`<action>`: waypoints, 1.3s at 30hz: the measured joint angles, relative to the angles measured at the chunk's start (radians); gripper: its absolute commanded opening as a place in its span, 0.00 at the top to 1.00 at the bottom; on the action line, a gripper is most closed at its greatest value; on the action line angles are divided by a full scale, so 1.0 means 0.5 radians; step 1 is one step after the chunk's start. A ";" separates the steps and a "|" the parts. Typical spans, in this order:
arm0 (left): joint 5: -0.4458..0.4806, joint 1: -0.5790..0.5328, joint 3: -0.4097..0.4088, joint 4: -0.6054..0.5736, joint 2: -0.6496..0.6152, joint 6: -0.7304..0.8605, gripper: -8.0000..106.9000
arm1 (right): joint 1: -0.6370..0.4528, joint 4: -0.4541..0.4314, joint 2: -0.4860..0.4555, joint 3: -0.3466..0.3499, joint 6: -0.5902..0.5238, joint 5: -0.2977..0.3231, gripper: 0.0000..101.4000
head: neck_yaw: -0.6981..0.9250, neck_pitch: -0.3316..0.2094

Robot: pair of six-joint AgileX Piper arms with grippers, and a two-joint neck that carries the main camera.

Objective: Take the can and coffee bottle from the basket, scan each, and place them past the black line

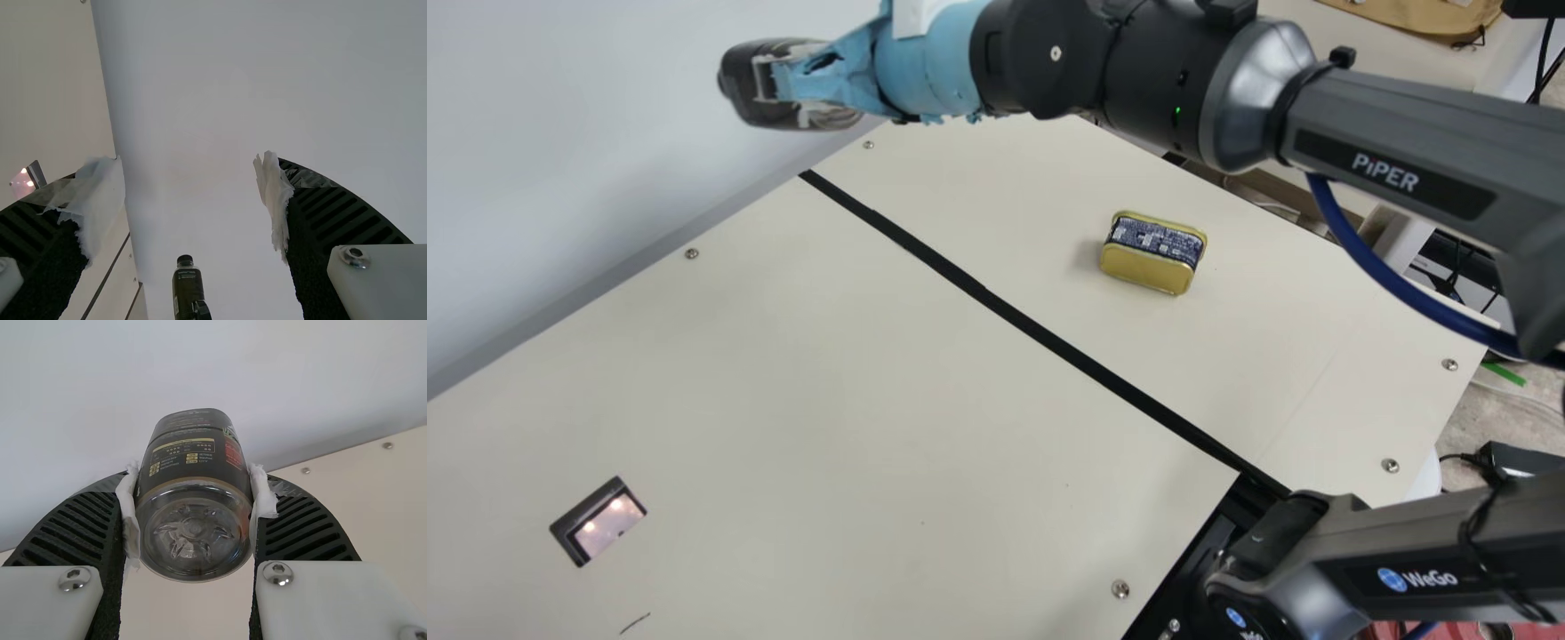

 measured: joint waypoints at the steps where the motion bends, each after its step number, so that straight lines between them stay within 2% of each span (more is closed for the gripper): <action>1: 0.000 0.000 0.000 0.000 0.000 0.000 0.15 | -0.019 -0.013 0.003 0.027 -0.022 -0.053 1.00 | 0.000 0.000; 10: 0.000 0.000 0.000 0.000 0.000 0.000 0.15 | -0.095 -0.138 0.101 0.287 -0.144 -0.634 1.00 | 0.000 0.000; 17: 0.000 0.000 0.000 0.000 0.000 0.000 0.15 | -0.202 -0.283 0.290 0.493 -0.061 -1.058 1.00 | 0.000 0.000; 23: 0.000 0.000 0.000 0.000 0.000 0.000 0.15 | -0.329 -0.317 0.486 0.585 -0.048 -1.382 1.00 | 0.000 0.000; 30: 0.000 0.000 0.000 0.000 0.000 0.000 0.15 | -0.429 -0.275 0.706 0.613 -0.100 -1.593 1.00 | 0.000 0.000; 39: 0.000 0.000 0.000 0.000 0.000 0.000 0.15 | -0.514 -0.242 0.902 0.634 -0.161 -1.664 1.00 | 0.000 0.000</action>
